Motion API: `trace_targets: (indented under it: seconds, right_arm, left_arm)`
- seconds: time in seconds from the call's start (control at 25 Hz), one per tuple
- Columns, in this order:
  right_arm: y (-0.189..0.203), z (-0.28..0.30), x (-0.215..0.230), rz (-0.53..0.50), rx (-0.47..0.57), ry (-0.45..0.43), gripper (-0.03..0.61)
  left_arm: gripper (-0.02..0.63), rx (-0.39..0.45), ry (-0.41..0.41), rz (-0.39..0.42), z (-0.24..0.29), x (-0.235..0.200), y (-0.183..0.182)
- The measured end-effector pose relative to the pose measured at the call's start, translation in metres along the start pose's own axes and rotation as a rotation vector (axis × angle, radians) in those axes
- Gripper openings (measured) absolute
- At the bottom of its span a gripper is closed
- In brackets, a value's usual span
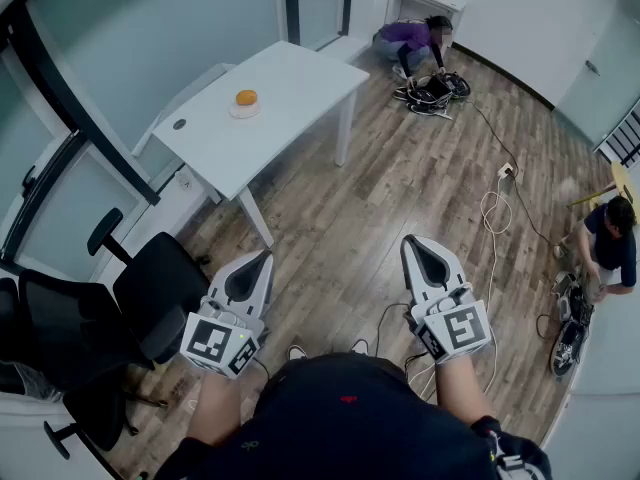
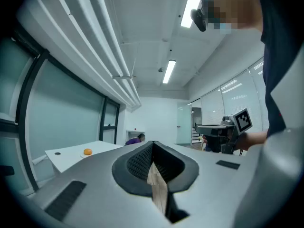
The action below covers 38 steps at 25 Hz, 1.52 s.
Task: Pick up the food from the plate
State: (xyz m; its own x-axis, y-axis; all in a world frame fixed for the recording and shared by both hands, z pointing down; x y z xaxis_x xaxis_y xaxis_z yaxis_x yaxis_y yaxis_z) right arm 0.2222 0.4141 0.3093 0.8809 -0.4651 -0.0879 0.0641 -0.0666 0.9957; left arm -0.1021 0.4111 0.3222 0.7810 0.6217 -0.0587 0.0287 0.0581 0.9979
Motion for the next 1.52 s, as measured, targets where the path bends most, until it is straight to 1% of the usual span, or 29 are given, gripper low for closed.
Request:
trace_targets:
  seconds: [0.36, 0.52, 0.64, 0.76, 1.04, 1.2, 1.36, 1.52]
  right_arm:
    - [-0.001, 0.000, -0.003, 0.006, -0.003, -0.013, 0.025]
    - [0.000, 0.002, -0.002, 0.022, 0.020, -0.056, 0.025]
    - [0.002, 0.006, -0.003, 0.009, 0.004, -0.065, 0.025]
    - [0.005, 0.006, 0.001, 0.019, -0.014, -0.073, 0.025]
    - [0.012, 0.001, 0.034, 0.032, -0.023, -0.067, 0.025]
    - [0.023, -0.001, 0.061, 0.053, -0.042, -0.070, 0.025]
    - [0.032, -0.007, 0.088, 0.068, -0.043, -0.097, 0.025]
    - [0.053, -0.003, 0.113, 0.083, -0.066, -0.117, 0.025]
  left_arm:
    - [0.020, -0.016, 0.001, -0.006, -0.003, 0.005, 0.005]
    - [0.020, -0.024, -0.005, -0.007, -0.002, 0.005, 0.007]
    - [0.020, -0.028, -0.007, -0.008, 0.001, 0.005, 0.011]
    - [0.020, -0.035, -0.011, -0.013, 0.006, 0.010, 0.010]
    - [0.020, -0.047, -0.018, -0.013, 0.030, 0.025, 0.015]
    - [0.020, -0.064, -0.021, -0.012, 0.055, 0.038, 0.015]
    - [0.020, -0.077, -0.053, 0.000, 0.077, 0.054, 0.017]
    - [0.020, -0.096, -0.090, 0.008, 0.091, 0.060, 0.024]
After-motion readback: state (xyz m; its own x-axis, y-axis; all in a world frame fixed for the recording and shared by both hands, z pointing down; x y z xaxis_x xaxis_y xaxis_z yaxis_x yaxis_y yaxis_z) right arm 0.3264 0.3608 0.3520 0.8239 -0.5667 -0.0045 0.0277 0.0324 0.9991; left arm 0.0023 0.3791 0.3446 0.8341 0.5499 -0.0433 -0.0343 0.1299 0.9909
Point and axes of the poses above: the fingertips, and each gripper's own axes: z forward along the fingers, x to its right, y out of its underside, the point moved 10 cm from there along -z, backward along the fingers, and after that the axes turned 1 degree about y, right-handed, at the moved point
